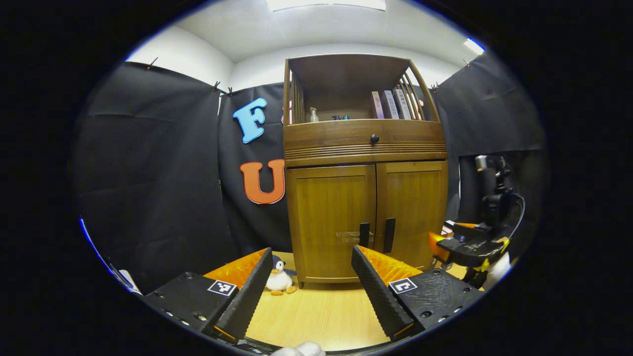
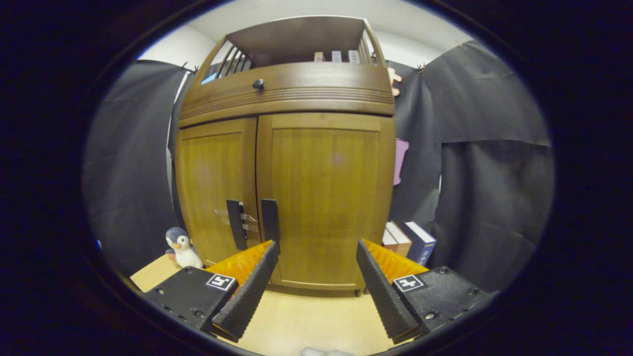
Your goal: Open the right door of the double-door shoe cabinet with the right hand, and open the left door with the left hand.
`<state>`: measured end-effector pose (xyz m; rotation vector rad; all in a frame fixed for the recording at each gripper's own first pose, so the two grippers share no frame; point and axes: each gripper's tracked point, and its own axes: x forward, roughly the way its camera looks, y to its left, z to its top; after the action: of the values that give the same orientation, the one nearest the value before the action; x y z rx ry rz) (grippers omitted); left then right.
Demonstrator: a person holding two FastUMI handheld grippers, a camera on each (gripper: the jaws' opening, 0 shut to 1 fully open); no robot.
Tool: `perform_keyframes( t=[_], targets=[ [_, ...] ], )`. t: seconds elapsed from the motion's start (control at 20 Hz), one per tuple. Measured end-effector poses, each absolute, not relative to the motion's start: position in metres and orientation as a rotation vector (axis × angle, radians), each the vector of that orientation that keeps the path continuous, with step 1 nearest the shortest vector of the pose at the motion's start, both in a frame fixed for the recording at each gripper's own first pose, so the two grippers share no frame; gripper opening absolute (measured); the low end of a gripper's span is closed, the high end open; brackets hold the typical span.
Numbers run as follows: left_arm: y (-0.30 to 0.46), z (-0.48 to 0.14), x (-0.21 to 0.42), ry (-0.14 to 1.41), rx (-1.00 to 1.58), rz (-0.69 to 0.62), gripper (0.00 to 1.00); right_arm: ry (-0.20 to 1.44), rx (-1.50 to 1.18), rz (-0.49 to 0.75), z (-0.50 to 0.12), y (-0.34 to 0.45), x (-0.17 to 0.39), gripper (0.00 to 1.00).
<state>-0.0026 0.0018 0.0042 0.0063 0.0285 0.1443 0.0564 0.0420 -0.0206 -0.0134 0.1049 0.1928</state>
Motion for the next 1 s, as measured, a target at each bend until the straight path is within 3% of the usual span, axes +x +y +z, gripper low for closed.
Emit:
perform_keyframes(
  t=[0.25, 0.4, 0.7, 0.8, 1.0],
  targets=[
    [0.009, -0.001, -0.007, 0.057, 0.016, 0.226, 0.96, 0.138, 0.001, 0.236, -0.018, 0.068, 0.124, 1.0],
    [0.013, -0.002, -0.01, 0.074, 0.018, 0.277, 1.0, 0.143, -0.013, 0.257, -0.014, 0.076, 0.146, 1.0],
    [0.019, 0.001, -0.016, 0.084, 0.029, 0.342, 0.96, 0.167, -0.009, 0.288, -0.019, 0.105, 0.173, 0.97],
    [0.021, -0.003, -0.015, 0.092, 0.03, 0.352, 0.96, 0.172, -0.004, 0.292, -0.018, 0.111, 0.176, 0.92],
    [0.036, -0.007, -0.017, 0.097, 0.028, 0.357, 0.96, 0.192, 0.006, 0.274, -0.019, 0.113, 0.18, 0.71]
  ],
)
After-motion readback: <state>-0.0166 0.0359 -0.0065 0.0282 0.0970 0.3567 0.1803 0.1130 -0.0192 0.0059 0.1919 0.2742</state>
